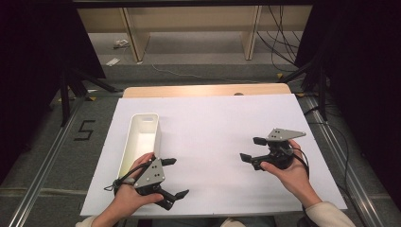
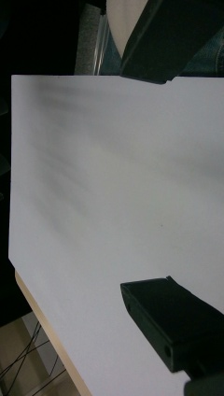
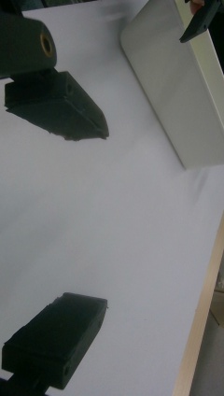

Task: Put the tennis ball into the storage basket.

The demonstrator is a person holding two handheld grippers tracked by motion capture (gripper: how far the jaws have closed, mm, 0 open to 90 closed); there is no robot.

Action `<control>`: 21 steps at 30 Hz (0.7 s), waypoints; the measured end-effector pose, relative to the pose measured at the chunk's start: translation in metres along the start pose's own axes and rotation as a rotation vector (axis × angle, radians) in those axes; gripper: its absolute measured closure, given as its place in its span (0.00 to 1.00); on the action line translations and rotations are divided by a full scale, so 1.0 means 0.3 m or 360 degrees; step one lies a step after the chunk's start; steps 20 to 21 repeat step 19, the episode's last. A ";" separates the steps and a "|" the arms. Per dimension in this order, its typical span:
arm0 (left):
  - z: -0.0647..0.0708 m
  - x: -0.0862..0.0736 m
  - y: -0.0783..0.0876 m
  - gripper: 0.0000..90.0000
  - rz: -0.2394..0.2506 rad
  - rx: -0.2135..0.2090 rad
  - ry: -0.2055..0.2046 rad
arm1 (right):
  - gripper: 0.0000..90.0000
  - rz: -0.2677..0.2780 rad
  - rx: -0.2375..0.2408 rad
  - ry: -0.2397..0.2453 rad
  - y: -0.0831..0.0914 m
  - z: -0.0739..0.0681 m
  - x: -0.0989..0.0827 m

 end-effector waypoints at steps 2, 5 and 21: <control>0.000 0.000 -0.001 0.00 -0.0002 -0.0001 0.0000 | 0.17 0.0004 -0.0004 -0.0014 0.010 -0.002 -0.007; 0.001 0.001 0.000 0.00 0.0001 0.0001 0.0000 | 0.17 0.0020 -0.0011 -0.0023 0.025 -0.001 -0.018; 0.000 0.002 0.000 0.00 0.0003 0.0001 -0.0002 | 0.17 0.0037 -0.0005 -0.0063 0.049 0.010 -0.046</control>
Point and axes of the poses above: each handheld gripper's, and its own axes: y roughly backward along the jaws, x roughly out of its top, z roughly to its right, the point moved 2 cm from there along -y, roughly forward along the jaws, and after that the axes turned 2 degrees about -x, right-handed, at the moved point
